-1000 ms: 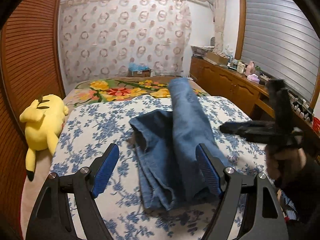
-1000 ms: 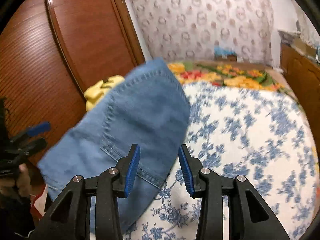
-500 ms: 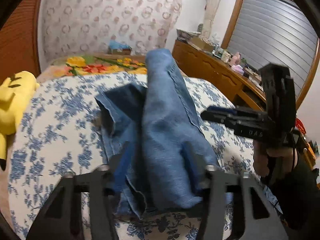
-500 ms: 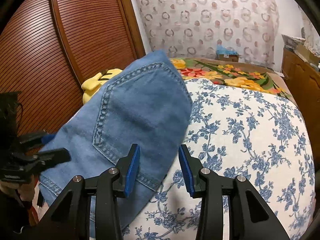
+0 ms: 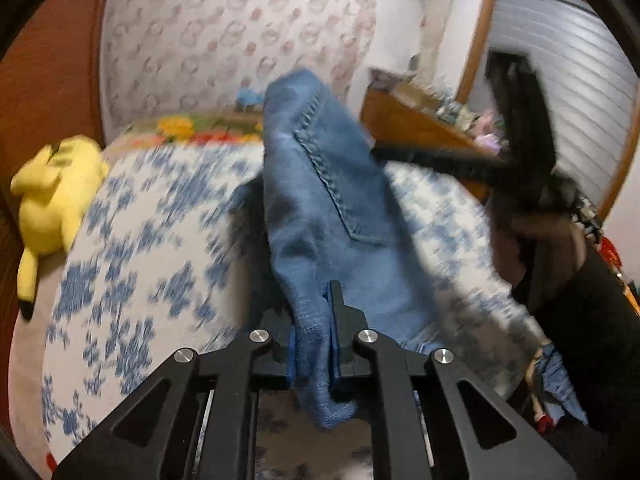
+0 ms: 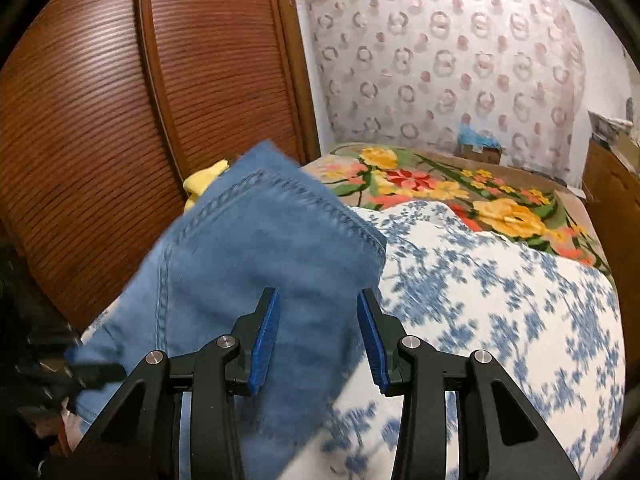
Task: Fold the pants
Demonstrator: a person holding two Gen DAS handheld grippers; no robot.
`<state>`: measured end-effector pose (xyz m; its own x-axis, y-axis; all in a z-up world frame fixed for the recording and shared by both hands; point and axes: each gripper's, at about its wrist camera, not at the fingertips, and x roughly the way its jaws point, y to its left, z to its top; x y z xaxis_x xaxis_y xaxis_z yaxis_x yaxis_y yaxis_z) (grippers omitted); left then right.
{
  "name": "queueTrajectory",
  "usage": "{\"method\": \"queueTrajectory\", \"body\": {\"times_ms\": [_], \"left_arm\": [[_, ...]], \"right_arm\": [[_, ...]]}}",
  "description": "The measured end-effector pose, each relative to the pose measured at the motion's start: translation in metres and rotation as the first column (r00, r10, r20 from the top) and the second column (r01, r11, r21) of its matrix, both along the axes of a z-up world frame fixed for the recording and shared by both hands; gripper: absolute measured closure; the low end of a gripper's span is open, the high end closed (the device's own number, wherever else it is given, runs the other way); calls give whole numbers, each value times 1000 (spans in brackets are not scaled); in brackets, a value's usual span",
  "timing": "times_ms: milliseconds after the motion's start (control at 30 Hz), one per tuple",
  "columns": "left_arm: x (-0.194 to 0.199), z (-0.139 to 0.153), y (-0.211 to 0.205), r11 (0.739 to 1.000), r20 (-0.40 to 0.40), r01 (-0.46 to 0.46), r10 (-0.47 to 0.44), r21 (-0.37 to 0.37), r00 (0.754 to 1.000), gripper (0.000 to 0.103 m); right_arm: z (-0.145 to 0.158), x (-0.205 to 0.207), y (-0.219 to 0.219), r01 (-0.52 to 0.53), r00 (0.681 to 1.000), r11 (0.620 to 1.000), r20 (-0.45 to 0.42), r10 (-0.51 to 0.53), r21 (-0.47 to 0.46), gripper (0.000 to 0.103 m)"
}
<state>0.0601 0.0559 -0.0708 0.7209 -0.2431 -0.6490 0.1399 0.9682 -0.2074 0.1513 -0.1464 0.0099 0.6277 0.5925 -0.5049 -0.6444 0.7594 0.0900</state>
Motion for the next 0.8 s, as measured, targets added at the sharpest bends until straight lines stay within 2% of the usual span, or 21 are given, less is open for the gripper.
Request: {"method": "queueTrajectory", "body": {"times_ms": [100, 267, 467, 533, 567, 667, 800], "left_arm": [[4, -19, 7, 1000, -42, -21, 22, 10, 999, 90], [4, -28, 9, 1000, -49, -20, 21, 19, 999, 90], [5, -28, 11, 1000, -56, -25, 25, 12, 998, 87], [6, -26, 10, 999, -61, -37, 39, 25, 997, 82], [7, -26, 10, 999, -62, -44, 46, 33, 997, 76], [8, -22, 13, 995, -53, -75, 78, 59, 996, 52], [10, -19, 17, 995, -44, -77, 80, 59, 996, 52]], "right_arm": [[-11, 16, 18, 18, 1000, 998, -15, -19, -61, 61], [-37, 46, 29, 22, 995, 993, -95, -34, -118, 48], [-50, 57, 26, 24, 990, 996, -136, -36, -86, 38], [-49, 60, 24, 26, 988, 997, -150, -36, -70, 36], [-48, 59, 25, 29, 987, 997, -154, -39, -68, 35], [-45, 57, 21, 42, 985, 997, -163, -53, -69, 32], [-41, 42, 13, 32, 985, 998, -170, -41, -56, 32]]}}
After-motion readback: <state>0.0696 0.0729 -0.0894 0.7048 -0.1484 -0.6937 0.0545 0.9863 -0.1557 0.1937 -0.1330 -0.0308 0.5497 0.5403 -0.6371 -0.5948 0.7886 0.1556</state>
